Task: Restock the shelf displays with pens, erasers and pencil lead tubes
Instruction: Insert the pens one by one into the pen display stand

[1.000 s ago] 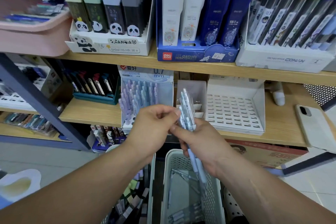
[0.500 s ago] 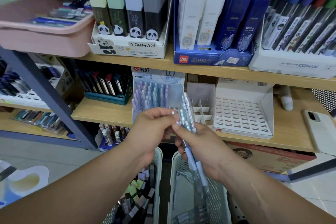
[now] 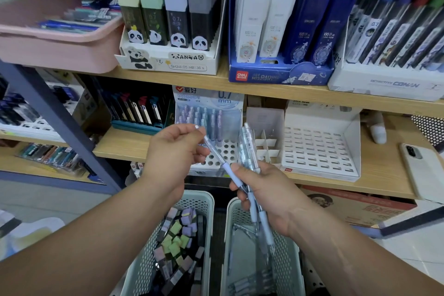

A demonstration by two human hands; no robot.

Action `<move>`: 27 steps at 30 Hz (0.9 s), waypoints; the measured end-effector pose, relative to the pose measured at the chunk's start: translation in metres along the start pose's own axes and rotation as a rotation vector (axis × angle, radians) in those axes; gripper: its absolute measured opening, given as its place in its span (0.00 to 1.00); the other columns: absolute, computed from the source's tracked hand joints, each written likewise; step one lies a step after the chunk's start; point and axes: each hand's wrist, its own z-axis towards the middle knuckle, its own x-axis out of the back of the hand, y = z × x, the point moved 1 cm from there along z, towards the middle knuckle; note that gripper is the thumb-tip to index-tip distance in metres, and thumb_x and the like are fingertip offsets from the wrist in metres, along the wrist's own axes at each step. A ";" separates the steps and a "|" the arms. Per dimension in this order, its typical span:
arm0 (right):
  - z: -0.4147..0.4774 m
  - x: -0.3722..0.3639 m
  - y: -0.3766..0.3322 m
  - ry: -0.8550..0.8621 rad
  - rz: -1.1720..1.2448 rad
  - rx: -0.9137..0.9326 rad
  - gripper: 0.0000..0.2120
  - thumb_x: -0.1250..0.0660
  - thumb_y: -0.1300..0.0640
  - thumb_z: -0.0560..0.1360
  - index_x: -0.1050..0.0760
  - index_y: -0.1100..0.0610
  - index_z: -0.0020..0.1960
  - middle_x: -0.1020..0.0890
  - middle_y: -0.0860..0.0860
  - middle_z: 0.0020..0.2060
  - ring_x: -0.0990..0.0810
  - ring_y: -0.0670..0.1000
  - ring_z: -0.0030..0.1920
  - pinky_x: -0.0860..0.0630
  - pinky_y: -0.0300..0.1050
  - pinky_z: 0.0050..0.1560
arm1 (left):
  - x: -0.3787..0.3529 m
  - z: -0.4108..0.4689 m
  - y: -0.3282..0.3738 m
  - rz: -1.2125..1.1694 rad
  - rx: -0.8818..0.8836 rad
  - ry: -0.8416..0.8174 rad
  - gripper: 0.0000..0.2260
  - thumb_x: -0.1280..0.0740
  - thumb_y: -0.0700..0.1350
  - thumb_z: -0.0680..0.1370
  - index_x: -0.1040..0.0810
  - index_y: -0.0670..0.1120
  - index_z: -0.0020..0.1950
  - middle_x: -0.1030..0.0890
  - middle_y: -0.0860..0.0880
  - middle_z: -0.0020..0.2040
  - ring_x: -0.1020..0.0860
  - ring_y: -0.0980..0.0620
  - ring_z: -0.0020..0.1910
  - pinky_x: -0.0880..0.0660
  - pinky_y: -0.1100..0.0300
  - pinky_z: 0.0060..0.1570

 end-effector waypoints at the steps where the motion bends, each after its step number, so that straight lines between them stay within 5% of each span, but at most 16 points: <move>1: 0.000 0.000 0.000 0.007 0.003 -0.003 0.09 0.30 0.52 0.79 0.22 0.58 0.53 0.18 0.52 0.33 0.27 0.47 0.27 0.29 0.40 0.28 | 0.000 0.000 0.000 0.006 -0.005 -0.011 0.03 0.28 0.39 0.77 0.20 0.41 0.50 0.19 0.47 0.38 0.21 0.51 0.32 0.23 0.60 0.33; 8: 0.006 0.007 0.004 0.121 -0.017 -0.014 0.10 0.31 0.53 0.80 0.22 0.60 0.53 0.19 0.52 0.32 0.26 0.48 0.28 0.31 0.42 0.31 | 0.004 0.010 0.018 0.125 -0.243 0.106 0.02 0.30 0.36 0.78 0.22 0.41 0.48 0.19 0.45 0.35 0.20 0.50 0.31 0.24 0.61 0.29; 14: 0.006 0.019 0.004 0.172 0.000 -0.016 0.09 0.30 0.52 0.79 0.22 0.58 0.48 0.19 0.52 0.32 0.27 0.48 0.29 0.30 0.43 0.31 | 0.002 0.024 0.017 0.526 -0.489 0.091 0.07 0.28 0.42 0.75 0.23 0.52 0.42 0.18 0.49 0.36 0.17 0.47 0.37 0.19 0.52 0.42; 20: 0.002 0.026 0.001 0.176 0.008 -0.008 0.08 0.31 0.53 0.80 0.21 0.58 0.47 0.19 0.52 0.32 0.27 0.48 0.28 0.30 0.42 0.30 | -0.011 0.029 0.015 0.678 -0.545 0.152 0.06 0.27 0.43 0.75 0.23 0.50 0.42 0.20 0.57 0.38 0.22 0.61 0.38 0.31 0.75 0.34; 27: -0.002 0.031 -0.005 0.169 0.032 -0.014 0.10 0.31 0.53 0.80 0.22 0.60 0.54 0.20 0.51 0.31 0.28 0.47 0.28 0.30 0.40 0.29 | -0.018 0.036 0.012 0.817 -0.569 0.129 0.05 0.28 0.42 0.75 0.23 0.44 0.42 0.21 0.56 0.35 0.23 0.60 0.37 0.28 0.65 0.36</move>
